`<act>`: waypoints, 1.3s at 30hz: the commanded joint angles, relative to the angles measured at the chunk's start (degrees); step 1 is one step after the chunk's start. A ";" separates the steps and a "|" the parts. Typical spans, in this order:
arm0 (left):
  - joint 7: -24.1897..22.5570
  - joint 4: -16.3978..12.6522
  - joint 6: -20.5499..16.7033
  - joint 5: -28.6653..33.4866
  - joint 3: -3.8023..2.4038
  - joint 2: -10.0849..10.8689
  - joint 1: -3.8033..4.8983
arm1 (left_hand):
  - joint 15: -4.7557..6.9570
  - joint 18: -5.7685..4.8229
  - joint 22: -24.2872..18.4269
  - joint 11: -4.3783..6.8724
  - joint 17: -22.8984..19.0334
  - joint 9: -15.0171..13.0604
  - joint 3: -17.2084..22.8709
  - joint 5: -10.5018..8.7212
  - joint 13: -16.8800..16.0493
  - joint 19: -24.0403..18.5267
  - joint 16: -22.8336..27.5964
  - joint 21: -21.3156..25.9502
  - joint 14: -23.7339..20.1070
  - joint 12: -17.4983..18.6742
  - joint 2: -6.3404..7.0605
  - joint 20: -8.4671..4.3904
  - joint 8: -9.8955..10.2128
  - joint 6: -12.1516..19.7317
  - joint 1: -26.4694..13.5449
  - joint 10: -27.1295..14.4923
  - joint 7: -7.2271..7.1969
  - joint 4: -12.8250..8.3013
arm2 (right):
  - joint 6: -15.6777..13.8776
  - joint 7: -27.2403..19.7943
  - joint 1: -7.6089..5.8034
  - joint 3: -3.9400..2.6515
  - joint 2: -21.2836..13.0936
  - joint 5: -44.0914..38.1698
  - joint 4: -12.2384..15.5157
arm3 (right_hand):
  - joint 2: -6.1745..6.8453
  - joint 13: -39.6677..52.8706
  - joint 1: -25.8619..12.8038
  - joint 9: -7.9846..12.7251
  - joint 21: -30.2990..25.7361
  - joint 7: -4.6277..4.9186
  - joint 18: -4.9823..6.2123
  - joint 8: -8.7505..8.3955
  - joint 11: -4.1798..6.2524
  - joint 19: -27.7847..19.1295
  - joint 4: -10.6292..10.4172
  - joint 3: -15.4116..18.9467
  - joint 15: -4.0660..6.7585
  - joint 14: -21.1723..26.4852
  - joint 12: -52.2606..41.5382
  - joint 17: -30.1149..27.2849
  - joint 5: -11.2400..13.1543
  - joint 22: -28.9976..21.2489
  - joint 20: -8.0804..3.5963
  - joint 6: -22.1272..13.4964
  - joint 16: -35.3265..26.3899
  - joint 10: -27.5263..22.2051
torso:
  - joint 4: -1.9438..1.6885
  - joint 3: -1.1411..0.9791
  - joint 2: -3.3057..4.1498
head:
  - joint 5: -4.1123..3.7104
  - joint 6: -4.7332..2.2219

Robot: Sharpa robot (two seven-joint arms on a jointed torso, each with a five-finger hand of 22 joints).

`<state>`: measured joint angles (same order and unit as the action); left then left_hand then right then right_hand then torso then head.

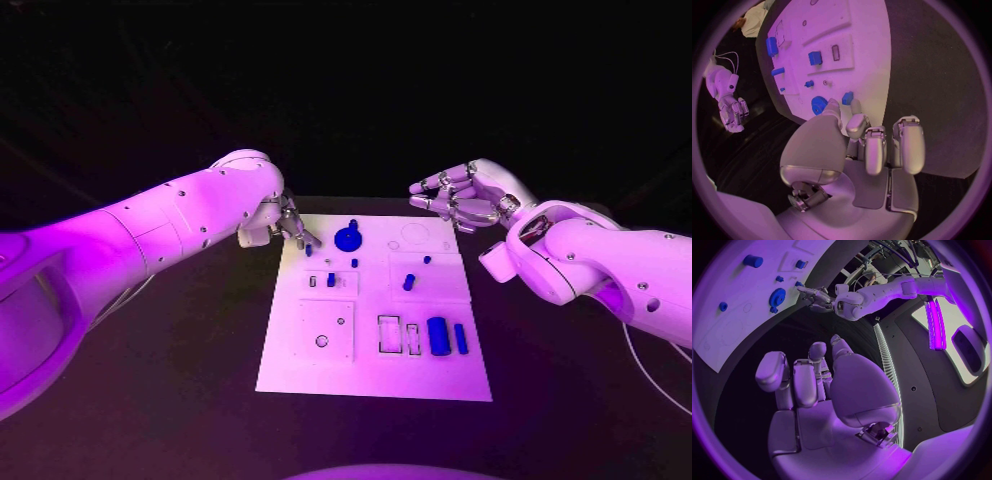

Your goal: Assemble the parts on the task board

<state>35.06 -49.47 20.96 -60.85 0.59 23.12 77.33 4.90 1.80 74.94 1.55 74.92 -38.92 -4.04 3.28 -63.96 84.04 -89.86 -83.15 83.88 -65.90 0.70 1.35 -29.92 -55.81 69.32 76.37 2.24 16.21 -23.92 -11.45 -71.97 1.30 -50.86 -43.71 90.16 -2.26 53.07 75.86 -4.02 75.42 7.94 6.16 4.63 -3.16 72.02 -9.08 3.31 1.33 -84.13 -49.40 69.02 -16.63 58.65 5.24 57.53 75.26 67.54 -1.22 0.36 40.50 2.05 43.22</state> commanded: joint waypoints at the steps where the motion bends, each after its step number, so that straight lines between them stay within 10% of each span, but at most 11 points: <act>1: -0.57 0.11 1.26 0.25 0.02 -0.23 -0.04 | 0.03 0.22 8.66 0.11 15.08 -0.11 0.12 -0.22 -0.05 2.47 -0.14 -0.33 6.12 -0.33 -0.11 0.08 -0.40 -0.42 0.62 0.48 0.02 -0.22 | 0.81 -0.50 0.04 0.00 0.08 -0.22 0.04 | -0.44 -0.02 0.03 0.03 -0.24 0.22 0.32 0.06 0.00 -0.42 -0.05 0.04 -0.21 -1.34 0.13 -0.07 -0.31 -0.06 -0.12 -0.21 -0.25 -0.43 | 0.00 0.02 0.01 | -0.03 0.04; 22: -1.16 0.51 2.07 0.50 0.13 -0.59 -0.21 | 0.30 0.23 8.72 0.48 15.08 -0.43 2.64 -0.19 0.24 2.43 -0.14 -0.22 6.12 -0.13 -2.96 -0.19 -0.52 -0.36 5.92 0.44 -0.39 -2.20 | 0.87 -0.55 0.05 0.00 0.15 -0.20 0.03 | -0.54 0.19 0.16 0.02 -0.28 0.22 0.32 0.08 0.00 -0.41 -0.05 0.03 -0.20 -1.36 -0.15 -0.01 -0.31 -0.08 -0.13 -0.20 -0.24 -0.27 | -0.03 -0.01 0.00 | -0.21 0.26; 29: -1.42 0.54 1.87 0.82 0.15 -0.64 -0.23 | 0.83 0.30 8.66 0.93 15.08 0.16 10.88 1.52 0.89 2.33 -0.14 -0.02 6.12 0.86 -5.41 -0.69 0.91 1.39 14.66 -0.31 -0.71 -6.81 | 0.90 -0.54 0.05 0.00 0.18 -0.19 0.04 | -0.54 0.19 0.16 0.02 -0.28 0.22 0.32 0.08 0.00 -0.41 -0.05 0.03 -0.20 -1.36 -0.15 -0.01 -0.31 -0.08 -0.13 -0.20 -0.24 -0.27 | 0.00 -0.02 -0.03 | -0.17 0.45; 31: -1.51 0.46 1.91 0.95 0.16 -0.62 -0.24 | 0.42 0.27 8.69 0.43 15.08 0.18 15.64 4.10 1.35 2.31 -0.14 0.02 6.12 1.49 -3.51 -0.58 1.13 1.68 15.35 -0.56 -0.13 -7.53 | 0.92 -0.53 0.05 0.00 0.20 -0.18 0.04 | -0.54 0.19 0.16 0.02 -0.28 0.22 0.32 0.08 0.00 -0.41 -0.05 0.03 -0.20 -1.36 -0.15 -0.01 -0.31 -0.08 -0.13 -0.20 -0.24 -0.27 | -0.01 -0.02 -0.05 | -0.14 0.48; 33: -1.66 0.32 1.72 1.15 0.16 -0.58 -0.27 | 0.64 0.34 8.82 -0.48 15.08 -0.55 28.46 4.41 1.78 2.33 -0.14 0.07 6.12 1.82 2.30 -0.34 0.63 1.50 11.84 -0.05 0.34 -7.13 | 0.94 -0.52 0.05 0.00 0.22 -0.17 0.04 | -0.54 0.19 0.16 0.02 -0.28 0.22 0.32 0.08 0.00 -0.41 -0.05 0.03 -0.20 -1.36 -0.15 -0.01 -0.31 -0.08 -0.13 -0.20 -0.24 -0.27 | -0.05 -0.02 -0.07 | -0.13 0.51; 39: -2.02 -1.19 -0.09 3.56 0.18 0.42 -0.34 | 0.17 0.21 9.10 0.14 15.08 -2.40 39.69 4.35 1.74 2.47 -0.14 -0.02 6.12 1.45 6.24 -0.02 -0.92 1.53 6.45 0.59 0.07 -9.12 | 1.09 -0.44 0.05 0.00 0.24 0.06 0.08 | -0.58 0.45 0.16 0.02 -0.28 0.23 0.31 0.09 0.00 -0.39 -0.08 0.04 -0.20 -1.37 -0.45 0.02 -0.31 -0.07 -0.13 -0.19 -0.22 -0.09 | -0.06 -0.05 -0.07 | 0.01 0.46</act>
<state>33.94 -50.14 21.69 -59.48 0.79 23.29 76.98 5.09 1.80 74.92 1.64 74.91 -41.17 25.86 7.47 -62.25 84.04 -89.86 -83.15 83.89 -64.08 6.78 0.92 -30.63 -54.11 76.89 76.52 2.24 16.19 -23.72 -11.47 -71.96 1.31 -50.68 -43.64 90.17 -2.26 53.47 75.87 -4.02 75.42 7.94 6.15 4.63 -3.16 72.02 -9.08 3.31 1.33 -84.13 -49.69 69.02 -16.63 58.66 5.24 57.53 75.26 67.54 -1.25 0.34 40.45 2.02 43.75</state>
